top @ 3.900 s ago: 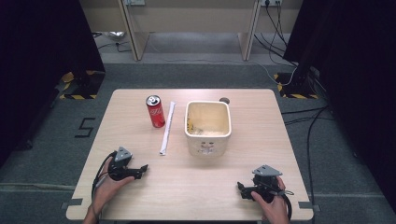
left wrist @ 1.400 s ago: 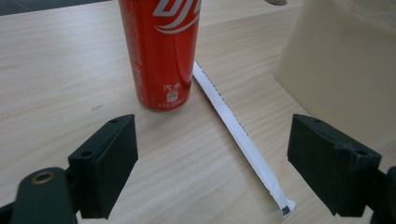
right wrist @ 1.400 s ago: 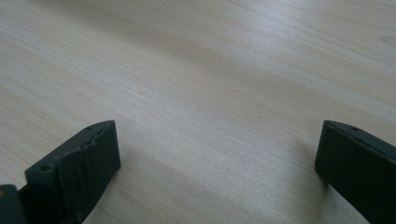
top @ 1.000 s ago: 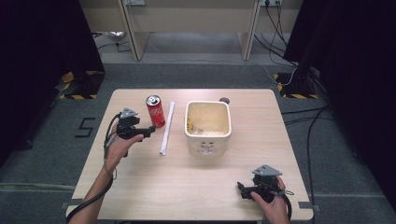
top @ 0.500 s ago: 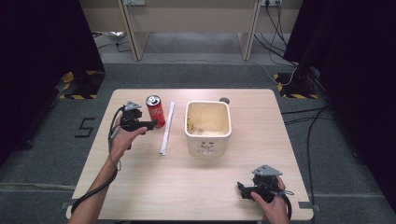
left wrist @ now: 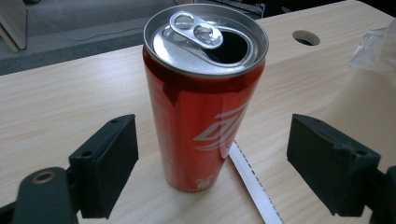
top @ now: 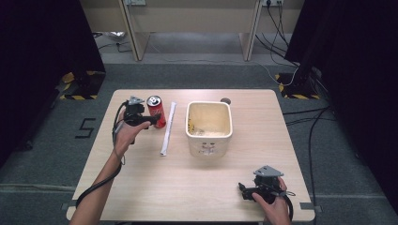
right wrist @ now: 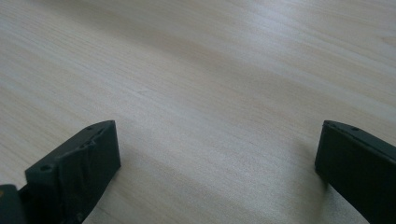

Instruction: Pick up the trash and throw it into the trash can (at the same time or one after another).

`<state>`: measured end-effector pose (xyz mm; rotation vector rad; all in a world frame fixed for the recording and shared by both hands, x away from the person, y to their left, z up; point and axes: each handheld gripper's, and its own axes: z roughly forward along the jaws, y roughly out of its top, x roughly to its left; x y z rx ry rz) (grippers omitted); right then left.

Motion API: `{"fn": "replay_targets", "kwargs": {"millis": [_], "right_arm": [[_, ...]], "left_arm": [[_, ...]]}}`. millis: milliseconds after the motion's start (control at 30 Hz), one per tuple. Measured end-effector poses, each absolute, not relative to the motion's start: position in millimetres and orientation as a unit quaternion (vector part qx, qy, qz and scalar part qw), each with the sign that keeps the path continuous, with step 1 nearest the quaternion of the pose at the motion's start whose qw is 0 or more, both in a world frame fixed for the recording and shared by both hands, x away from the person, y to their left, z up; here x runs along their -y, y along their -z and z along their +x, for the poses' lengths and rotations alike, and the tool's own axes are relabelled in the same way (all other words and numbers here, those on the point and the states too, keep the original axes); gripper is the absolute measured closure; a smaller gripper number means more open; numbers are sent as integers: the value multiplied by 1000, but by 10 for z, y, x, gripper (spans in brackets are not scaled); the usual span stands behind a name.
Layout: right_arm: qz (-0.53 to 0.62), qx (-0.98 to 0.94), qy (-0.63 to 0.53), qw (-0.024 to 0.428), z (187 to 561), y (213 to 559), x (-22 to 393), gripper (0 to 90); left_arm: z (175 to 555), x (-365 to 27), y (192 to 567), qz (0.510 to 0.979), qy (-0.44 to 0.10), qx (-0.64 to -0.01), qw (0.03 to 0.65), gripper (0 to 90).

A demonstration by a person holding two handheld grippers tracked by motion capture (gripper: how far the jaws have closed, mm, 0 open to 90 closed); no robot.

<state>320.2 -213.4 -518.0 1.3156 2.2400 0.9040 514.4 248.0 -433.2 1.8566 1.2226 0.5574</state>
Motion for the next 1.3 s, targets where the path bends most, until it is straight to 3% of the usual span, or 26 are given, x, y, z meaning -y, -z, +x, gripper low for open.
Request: {"fn": "replay_targets", "kwargs": {"millis": [967,1300], "right_arm": [[469,-799,-323,193,3201,5180,2133,3],[469,-799,-323,194,3202,5180,2134,3]], "left_arm": [[5477,-2372,4327,733,-222,-498,407,178],[5507,-2349,4407,737,-221,-494,404,257]]}}
